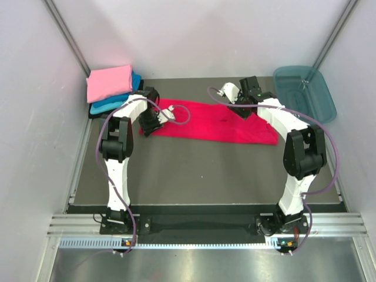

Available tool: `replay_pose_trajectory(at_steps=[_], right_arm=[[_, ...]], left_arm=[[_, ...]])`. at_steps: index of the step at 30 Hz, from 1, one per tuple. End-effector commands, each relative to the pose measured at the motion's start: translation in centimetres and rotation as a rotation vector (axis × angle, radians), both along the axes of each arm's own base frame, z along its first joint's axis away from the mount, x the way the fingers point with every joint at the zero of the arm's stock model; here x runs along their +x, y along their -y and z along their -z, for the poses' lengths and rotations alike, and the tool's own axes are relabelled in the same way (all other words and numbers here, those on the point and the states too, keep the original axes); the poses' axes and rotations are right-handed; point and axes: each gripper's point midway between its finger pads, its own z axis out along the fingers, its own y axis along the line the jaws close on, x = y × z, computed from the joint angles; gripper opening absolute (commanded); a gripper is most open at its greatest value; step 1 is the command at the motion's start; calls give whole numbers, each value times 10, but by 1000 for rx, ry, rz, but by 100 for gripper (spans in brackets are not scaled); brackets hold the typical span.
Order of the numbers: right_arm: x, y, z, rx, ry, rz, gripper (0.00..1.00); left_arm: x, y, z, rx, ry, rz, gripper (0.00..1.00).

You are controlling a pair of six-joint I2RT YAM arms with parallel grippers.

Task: Fold and stack the t-shirts
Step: Fold the tshirt

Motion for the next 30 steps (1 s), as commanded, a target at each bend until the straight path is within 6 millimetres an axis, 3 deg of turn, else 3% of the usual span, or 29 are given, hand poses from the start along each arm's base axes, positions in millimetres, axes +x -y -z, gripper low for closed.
replay_pose_trajectory(at_steps=[1,5,8,11,14,15,17,19,20,21,25,26,30], right_arm=[[8,-2,-20,25,48,13,47],[7,-2,-20,24,47,15,47],[5,-2,-19,23,44,14,47],[4,1,-22,13,53,16,47],[6,10,-24,9,66,51,47],[8,13,-25,20,73,69,47],[11,21,-24,60,69,132,49],[18,35,-25,105,68,206,50],[22,44,-19,112,55,233,50],[25,49,-20,123,54,250,51],[33,66,0,158,-8,310,51],[34,74,-1,159,-20,333,51],[34,74,23,197,-97,342,49]], left_arm=[[27,-23,9,55,106,-42,39],[26,-26,17,71,92,-43,28],[24,-25,22,65,77,-57,3],[17,-21,17,40,59,-59,0],[-3,-21,7,28,20,-52,0],[-8,-20,-6,20,31,-49,0],[-36,-21,-8,15,-36,-39,0],[-55,-21,-22,16,-47,-25,0],[-78,-25,-18,28,-114,-22,0],[-89,-26,-26,29,-120,-14,0],[-150,-41,-27,80,-246,3,0],[-160,-43,-29,88,-268,19,0],[-192,-49,-39,111,-327,50,0]])
